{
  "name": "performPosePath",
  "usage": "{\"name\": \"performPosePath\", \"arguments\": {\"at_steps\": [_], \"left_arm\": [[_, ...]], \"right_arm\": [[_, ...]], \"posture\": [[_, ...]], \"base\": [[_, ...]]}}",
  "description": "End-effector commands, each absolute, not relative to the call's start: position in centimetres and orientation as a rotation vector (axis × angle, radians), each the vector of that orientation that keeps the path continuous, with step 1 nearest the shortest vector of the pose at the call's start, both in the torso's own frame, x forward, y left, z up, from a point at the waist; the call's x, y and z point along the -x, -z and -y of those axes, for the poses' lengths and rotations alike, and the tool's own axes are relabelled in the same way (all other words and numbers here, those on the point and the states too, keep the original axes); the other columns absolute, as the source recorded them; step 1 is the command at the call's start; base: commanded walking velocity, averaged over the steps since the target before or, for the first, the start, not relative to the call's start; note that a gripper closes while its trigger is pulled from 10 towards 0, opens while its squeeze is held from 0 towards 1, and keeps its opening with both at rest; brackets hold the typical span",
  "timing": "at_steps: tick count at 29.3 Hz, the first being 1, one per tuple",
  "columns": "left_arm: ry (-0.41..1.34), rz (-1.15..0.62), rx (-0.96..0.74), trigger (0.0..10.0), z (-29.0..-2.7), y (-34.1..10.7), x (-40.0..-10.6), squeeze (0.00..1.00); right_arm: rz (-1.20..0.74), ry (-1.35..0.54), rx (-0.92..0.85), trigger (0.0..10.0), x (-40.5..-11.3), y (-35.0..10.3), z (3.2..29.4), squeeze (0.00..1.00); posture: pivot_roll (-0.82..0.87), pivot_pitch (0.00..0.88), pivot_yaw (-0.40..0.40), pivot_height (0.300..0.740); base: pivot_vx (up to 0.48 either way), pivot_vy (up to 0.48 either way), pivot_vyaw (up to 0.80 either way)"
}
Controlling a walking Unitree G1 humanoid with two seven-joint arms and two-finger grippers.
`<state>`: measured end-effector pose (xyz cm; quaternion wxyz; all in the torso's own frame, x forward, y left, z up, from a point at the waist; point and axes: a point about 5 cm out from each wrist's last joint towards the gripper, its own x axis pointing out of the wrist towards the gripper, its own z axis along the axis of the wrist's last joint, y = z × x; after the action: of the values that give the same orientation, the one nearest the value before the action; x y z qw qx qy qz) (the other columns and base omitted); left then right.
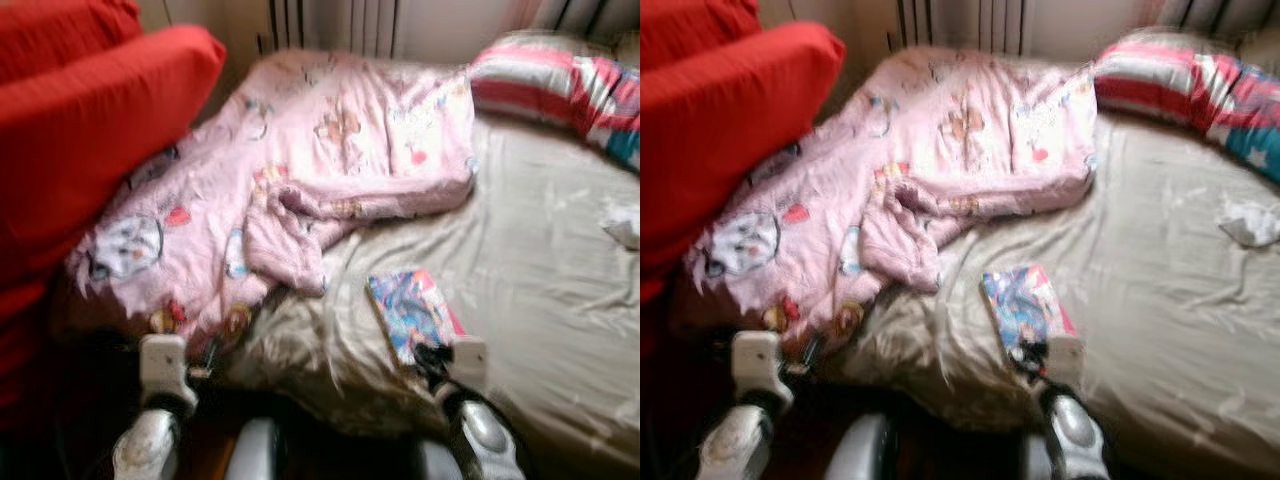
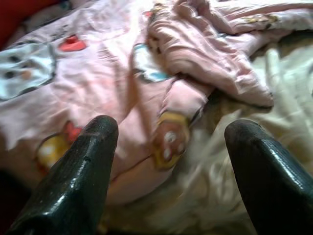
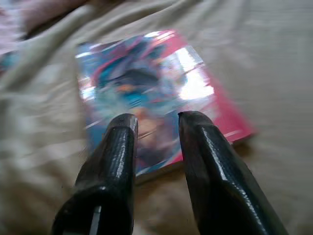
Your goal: Clean up the room
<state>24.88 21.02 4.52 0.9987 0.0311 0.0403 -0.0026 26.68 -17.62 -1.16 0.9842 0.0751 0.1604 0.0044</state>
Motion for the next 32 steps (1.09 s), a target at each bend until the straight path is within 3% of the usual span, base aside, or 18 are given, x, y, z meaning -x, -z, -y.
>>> {"name": "performPosePath", "arguments": {"at_steps": [1, 11, 18, 19, 20, 21, 32], "left_arm": [[-0.016, -0.079, -0.078, 10.0, -21.9, -4.8, -24.7, 0.0], [-0.013, -0.074, -0.08, 10.0, -22.0, -5.0, -24.5, 0.0], [0.0, -0.069, -0.092, 10.0, -22.3, -5.5, -24.1, 0.0], [0.011, -0.068, -0.096, 10.0, -22.2, -5.7, -23.9, 0.0], [0.011, -0.068, -0.096, 10.0, -22.2, -5.7, -23.9, 0.0], [0.019, -0.065, -0.1, 10.0, -22.2, -5.9, -23.7, 0.0], [0.074, -0.037, -0.137, 10.0, -22.5, -8.3, -23.9, 0.0]], "right_arm": [[-0.311, -0.015, -0.176, 10.0, -27.0, 1.0, 16.8, 0.0], [-0.282, 0.058, -0.212, 10.0, -28.2, 0.0, 17.8, 0.0], [-0.24, 0.213, -0.323, 10.0, -29.7, -1.5, 20.3, 0.0], [-0.247, 0.226, -0.326, 10.0, -29.9, -1.6, 20.5, 0.88], [-0.247, 0.226, -0.326, 10.0, -29.9, -1.6, 20.5, 0.88], [-0.255, 0.232, -0.335, 10.0, -30.0, -1.7, 20.6, 1.0], [-0.292, 0.237, -0.45, 10.0, -31.8, -2.6, 19.3, 1.0]], "posture": [[0.1, 0.116, -0.002, 0.589], [0.1, 0.134, 0.006, 0.589], [0.13, 0.167, 0.024, 0.589], [0.14, 0.181, 0.03, 0.589], [0.14, 0.181, 0.03, 0.589], [0.15, 0.196, 0.04, 0.589], [0.2, 0.215, 0.085, 0.589]], "base": [[0.262, 0.0, 0.0], [0.259, 0.0, 0.0], [0.072, 0.0, 0.0], [0.0, 0.0, 0.0], [0.0, 0.0, 0.0], [0.0, 0.0, 0.0], [0.0, 0.0, 0.0]]}}
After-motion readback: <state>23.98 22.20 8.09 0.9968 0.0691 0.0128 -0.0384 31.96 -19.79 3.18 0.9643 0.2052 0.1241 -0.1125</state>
